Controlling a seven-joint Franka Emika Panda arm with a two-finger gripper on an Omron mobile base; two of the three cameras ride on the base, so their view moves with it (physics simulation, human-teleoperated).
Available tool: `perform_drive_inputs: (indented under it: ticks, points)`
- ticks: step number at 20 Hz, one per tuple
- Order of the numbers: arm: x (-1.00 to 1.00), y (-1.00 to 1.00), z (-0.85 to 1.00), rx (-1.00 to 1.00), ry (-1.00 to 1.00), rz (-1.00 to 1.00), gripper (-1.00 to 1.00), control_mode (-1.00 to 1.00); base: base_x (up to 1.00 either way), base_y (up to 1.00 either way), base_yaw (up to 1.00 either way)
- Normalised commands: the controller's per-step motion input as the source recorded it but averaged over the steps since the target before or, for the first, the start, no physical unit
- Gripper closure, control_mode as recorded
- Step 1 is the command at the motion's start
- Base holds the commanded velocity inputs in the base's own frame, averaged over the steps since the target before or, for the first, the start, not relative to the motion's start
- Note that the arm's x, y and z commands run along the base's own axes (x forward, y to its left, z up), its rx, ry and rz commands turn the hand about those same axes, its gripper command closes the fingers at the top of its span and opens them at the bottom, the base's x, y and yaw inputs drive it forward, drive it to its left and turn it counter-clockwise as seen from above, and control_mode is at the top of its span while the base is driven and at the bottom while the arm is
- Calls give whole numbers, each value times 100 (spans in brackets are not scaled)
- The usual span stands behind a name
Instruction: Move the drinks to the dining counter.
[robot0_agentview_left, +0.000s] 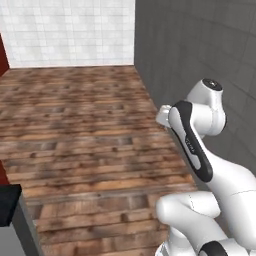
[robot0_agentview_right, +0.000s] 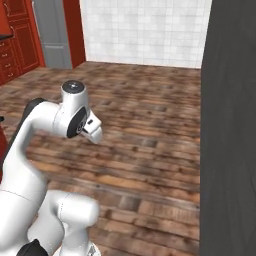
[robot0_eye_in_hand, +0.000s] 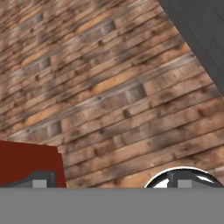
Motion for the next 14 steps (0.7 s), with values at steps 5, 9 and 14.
perform_drive_inputs:
  ticks: [5, 9, 14]
  points:
    - [0, 0, 0, 0, 0, 0, -100, 100, 100, 0, 0]
    - [0, 0, 0, 0, 0, 0, -100, 100, 90, -2, 0]
    - [0, 0, 0, 0, 0, 0, -100, 100, 99, -5, 1]
